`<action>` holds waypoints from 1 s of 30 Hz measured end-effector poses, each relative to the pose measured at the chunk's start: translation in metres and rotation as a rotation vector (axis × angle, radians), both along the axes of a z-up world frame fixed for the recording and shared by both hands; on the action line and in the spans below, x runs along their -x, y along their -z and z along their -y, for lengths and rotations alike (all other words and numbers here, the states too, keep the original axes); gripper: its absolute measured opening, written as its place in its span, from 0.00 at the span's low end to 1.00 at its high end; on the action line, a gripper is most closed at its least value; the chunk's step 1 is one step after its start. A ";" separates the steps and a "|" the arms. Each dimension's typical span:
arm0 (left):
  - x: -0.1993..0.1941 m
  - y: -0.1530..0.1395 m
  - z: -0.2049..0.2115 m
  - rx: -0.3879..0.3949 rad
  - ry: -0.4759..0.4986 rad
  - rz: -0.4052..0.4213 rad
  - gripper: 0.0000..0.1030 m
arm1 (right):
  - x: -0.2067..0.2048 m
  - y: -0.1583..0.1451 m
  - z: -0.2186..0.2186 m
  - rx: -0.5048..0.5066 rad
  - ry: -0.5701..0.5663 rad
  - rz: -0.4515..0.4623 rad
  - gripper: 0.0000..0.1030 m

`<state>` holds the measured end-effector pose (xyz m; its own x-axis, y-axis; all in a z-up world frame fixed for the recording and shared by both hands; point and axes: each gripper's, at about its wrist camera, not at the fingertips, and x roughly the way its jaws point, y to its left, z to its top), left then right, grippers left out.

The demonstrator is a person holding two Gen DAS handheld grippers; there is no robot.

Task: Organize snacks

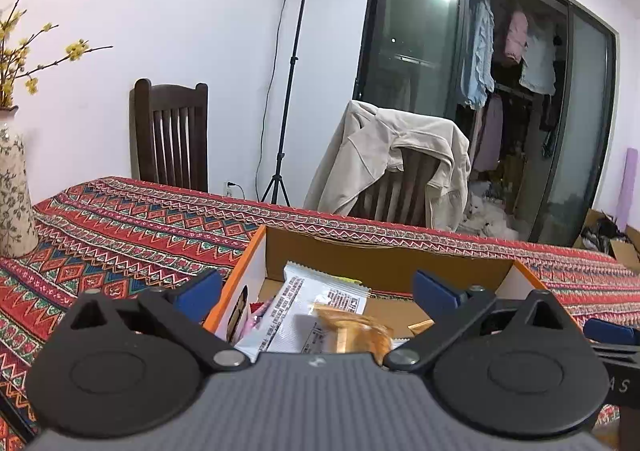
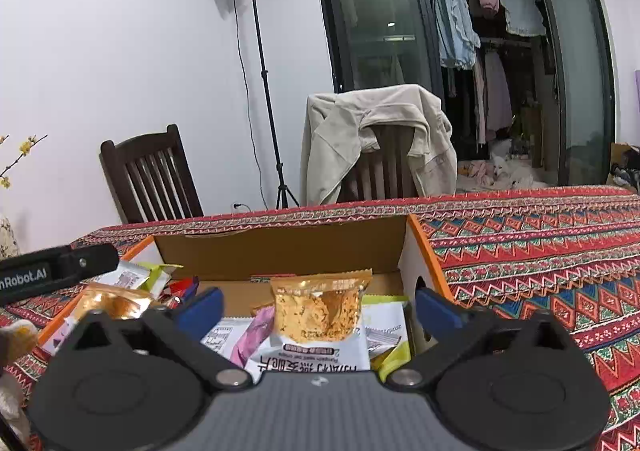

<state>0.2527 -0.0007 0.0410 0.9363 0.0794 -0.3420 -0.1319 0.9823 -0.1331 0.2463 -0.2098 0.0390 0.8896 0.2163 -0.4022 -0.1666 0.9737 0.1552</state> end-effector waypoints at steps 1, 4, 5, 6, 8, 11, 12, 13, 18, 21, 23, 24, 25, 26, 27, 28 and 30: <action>0.000 0.000 -0.001 0.001 -0.007 -0.002 1.00 | 0.001 0.000 0.000 0.003 0.001 0.002 1.00; -0.001 -0.003 -0.002 0.005 -0.012 -0.002 1.00 | 0.002 -0.002 0.001 0.005 0.011 0.006 1.00; 0.000 -0.004 -0.002 0.006 -0.010 -0.001 1.00 | 0.003 -0.003 0.002 0.004 0.013 0.007 1.00; 0.002 -0.007 -0.001 0.004 -0.008 0.003 1.00 | 0.004 -0.004 0.002 0.002 0.016 0.007 1.00; 0.006 -0.013 -0.001 0.004 -0.006 0.015 1.00 | 0.007 -0.007 0.003 -0.002 0.025 0.008 1.00; 0.016 -0.026 -0.002 0.012 0.007 0.024 1.00 | 0.017 -0.018 0.004 0.005 0.032 0.020 1.00; 0.020 -0.031 -0.002 0.011 0.014 0.025 1.00 | 0.021 -0.022 0.005 0.007 0.033 0.028 1.00; 0.025 -0.034 -0.002 0.007 0.016 0.022 1.00 | 0.027 -0.026 0.006 0.008 0.032 0.040 1.00; 0.055 -0.044 -0.009 0.029 0.021 0.008 1.00 | 0.061 -0.044 0.011 0.025 0.032 0.082 1.00; 0.075 -0.046 -0.014 0.035 0.037 0.003 1.00 | 0.084 -0.048 0.015 0.033 0.022 0.087 1.00; 0.091 -0.045 -0.016 0.028 0.054 -0.001 1.00 | 0.101 -0.046 0.018 0.032 0.014 0.084 1.00; 0.097 -0.044 -0.018 0.026 0.057 -0.002 1.00 | 0.109 -0.045 0.019 0.032 0.012 0.081 1.00; 0.105 -0.043 -0.018 0.026 0.060 -0.003 1.00 | 0.119 -0.044 0.021 0.031 0.008 0.079 1.00; 0.114 -0.042 -0.020 0.031 0.066 -0.002 1.00 | 0.126 -0.043 0.022 0.031 0.005 0.077 1.00; 0.121 -0.040 -0.022 0.036 0.071 -0.001 1.00 | 0.135 -0.041 0.023 0.032 0.002 0.076 1.00; 0.129 -0.039 -0.024 0.040 0.075 0.000 1.00 | 0.145 -0.039 0.024 0.034 0.000 0.076 1.00; 0.144 -0.036 -0.025 0.043 0.081 0.003 1.00 | 0.160 -0.037 0.026 0.034 -0.006 0.078 1.00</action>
<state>0.1085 0.0247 0.0768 0.9402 -0.0110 -0.3404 -0.0521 0.9831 -0.1757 0.0866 -0.2360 0.0763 0.9172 0.2091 -0.3392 -0.1826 0.9772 0.1086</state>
